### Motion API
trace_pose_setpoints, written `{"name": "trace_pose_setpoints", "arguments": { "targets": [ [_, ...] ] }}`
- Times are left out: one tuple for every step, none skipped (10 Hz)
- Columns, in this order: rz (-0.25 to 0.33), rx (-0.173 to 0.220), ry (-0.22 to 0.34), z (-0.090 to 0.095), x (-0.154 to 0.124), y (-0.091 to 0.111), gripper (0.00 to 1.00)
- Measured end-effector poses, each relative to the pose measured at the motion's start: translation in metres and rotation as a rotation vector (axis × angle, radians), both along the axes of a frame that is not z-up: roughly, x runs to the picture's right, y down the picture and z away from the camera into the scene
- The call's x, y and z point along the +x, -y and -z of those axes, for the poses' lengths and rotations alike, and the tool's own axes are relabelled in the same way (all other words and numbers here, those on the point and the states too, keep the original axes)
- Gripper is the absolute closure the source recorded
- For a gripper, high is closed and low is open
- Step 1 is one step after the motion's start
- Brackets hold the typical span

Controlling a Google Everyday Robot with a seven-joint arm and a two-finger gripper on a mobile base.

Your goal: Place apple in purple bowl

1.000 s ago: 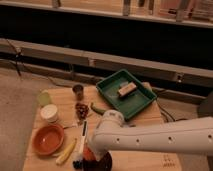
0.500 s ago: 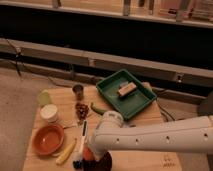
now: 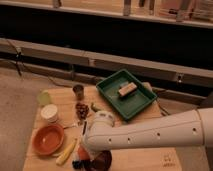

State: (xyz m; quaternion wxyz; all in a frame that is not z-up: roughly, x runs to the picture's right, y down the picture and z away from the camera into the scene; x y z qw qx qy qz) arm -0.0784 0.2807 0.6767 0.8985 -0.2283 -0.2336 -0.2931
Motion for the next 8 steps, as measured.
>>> {"name": "trace_pose_setpoints", "arguments": {
  "targets": [
    [0.003,0.014,-0.037,0.001,0.010,-0.001,0.27],
    [0.000,0.027,-0.068,0.002,0.020,-0.001,0.21],
    [-0.005,0.035,-0.088,0.002,0.024,0.000,0.20],
    [-0.009,0.042,-0.102,0.003,0.023,0.000,0.20],
    [-0.013,0.051,-0.125,0.003,0.024,0.000,0.20],
    [-0.019,0.052,-0.136,0.003,0.024,0.000,0.20],
    [-0.024,0.054,-0.150,0.003,0.026,0.000,0.20],
    [-0.031,0.055,-0.159,0.003,0.027,0.001,0.22]
  ]
}}
